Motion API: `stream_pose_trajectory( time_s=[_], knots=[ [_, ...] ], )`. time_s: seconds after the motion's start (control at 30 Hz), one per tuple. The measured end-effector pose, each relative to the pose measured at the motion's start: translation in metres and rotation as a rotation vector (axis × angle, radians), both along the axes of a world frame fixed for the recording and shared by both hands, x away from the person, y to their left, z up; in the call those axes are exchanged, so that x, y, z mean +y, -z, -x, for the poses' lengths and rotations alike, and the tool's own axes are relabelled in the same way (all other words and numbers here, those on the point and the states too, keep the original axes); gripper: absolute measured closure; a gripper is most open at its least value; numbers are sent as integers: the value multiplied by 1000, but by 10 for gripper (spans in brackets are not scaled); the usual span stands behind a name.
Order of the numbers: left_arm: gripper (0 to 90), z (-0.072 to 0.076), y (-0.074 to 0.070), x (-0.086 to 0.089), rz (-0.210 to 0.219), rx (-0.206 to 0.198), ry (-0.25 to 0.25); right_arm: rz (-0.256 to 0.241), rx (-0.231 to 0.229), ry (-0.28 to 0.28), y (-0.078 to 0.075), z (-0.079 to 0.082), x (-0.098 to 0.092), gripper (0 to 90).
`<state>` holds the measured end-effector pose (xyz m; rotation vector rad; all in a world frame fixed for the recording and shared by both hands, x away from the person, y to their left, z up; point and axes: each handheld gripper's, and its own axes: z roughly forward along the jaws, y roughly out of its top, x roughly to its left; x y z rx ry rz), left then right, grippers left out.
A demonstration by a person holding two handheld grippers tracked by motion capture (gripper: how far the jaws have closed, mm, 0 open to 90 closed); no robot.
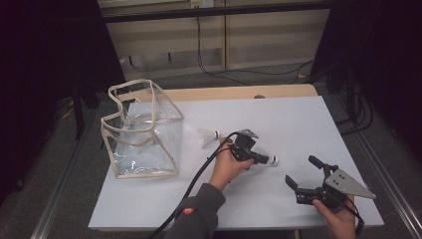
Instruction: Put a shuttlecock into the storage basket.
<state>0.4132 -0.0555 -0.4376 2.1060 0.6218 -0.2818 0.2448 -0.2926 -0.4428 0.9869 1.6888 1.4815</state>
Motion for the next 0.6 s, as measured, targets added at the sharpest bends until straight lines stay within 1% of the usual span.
stream_pose_trajectory(
  time_s=[0.03, 0.1, 0.13, 0.3, 0.4, 0.43, 0.53, 0.6],
  knots=[
    [898, 0, -2, 3, -2, -1, -2, 1, 0, 0, 0, 0, 0, 15],
    [897, 1, -7, 7, -24, -12, 3, 2, -2, -3, 0, 0, 1, 15],
    [897, 1, -9, 10, -27, -14, 6, 6, -3, -4, 0, 0, 1, 15],
    [896, 2, -18, 19, -49, -11, 3, 3, 0, -7, 0, -1, 3, 15],
    [896, 3, -21, 22, -49, -7, -4, 7, -1, -7, 0, -1, 3, 15],
    [896, 3, -23, 23, -55, -7, -1, 7, -1, -7, 0, -1, 3, 15],
    [897, 2, -25, 27, -51, 1, -5, 8, -2, -10, 1, -1, 3, 15],
    [896, 2, -27, 29, -55, -2, -8, 8, -1, -10, 1, -2, 3, 15]
  ],
)
